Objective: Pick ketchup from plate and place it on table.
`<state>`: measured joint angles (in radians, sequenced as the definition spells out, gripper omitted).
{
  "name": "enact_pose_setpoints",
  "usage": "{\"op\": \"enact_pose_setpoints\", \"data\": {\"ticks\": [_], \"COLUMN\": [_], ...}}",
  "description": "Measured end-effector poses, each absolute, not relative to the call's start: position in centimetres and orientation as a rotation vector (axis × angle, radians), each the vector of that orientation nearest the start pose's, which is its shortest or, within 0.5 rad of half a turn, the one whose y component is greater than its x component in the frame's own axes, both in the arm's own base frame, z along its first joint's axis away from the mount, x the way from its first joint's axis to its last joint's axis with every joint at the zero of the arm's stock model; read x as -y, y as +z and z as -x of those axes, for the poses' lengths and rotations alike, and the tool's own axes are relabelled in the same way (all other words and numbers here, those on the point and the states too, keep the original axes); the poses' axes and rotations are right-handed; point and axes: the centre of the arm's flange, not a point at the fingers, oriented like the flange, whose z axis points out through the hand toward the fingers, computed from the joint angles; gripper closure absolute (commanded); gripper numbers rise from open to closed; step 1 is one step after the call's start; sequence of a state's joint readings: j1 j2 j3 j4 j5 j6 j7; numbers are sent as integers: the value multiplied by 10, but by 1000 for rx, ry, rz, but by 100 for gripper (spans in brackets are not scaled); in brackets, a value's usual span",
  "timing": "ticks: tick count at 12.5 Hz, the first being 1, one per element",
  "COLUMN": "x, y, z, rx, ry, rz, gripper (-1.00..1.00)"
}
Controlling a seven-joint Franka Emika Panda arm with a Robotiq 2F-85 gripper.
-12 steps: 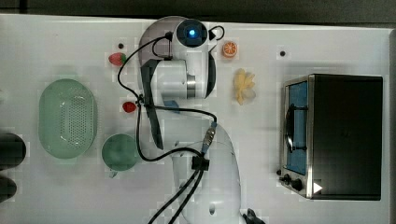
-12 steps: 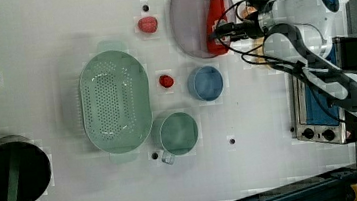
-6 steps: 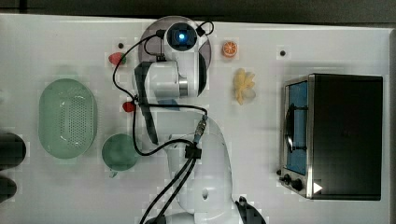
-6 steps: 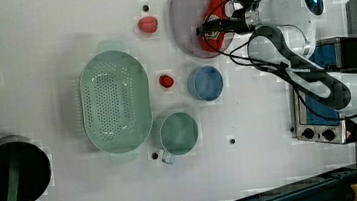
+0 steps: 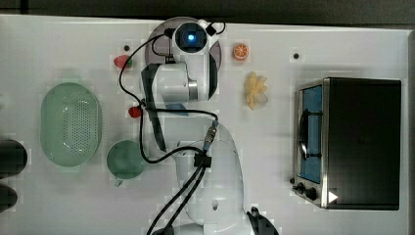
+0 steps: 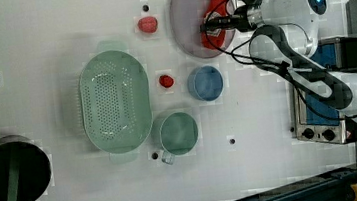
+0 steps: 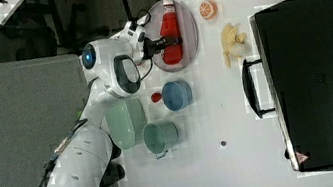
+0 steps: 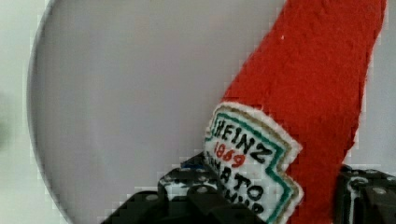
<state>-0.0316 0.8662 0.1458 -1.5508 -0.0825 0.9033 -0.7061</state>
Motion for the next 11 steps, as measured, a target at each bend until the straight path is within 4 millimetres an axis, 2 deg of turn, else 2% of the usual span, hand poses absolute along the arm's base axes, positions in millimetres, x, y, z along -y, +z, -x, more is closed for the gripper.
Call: {"op": "enact_pose_setpoints", "data": {"ticks": [3,5,7,9,11], "x": [-63,-58,-51,-41,-25], "y": [158,192,249,329,410], "z": [-698,-694,-693,-689,-670], "rx": [49,26,-1,-21,-63], "ry": [-62,22,50,-28,-109], "rz": [3086,3103,3107,3121,3130], "gripper": [-18,-18,-18,-18,-18]}}
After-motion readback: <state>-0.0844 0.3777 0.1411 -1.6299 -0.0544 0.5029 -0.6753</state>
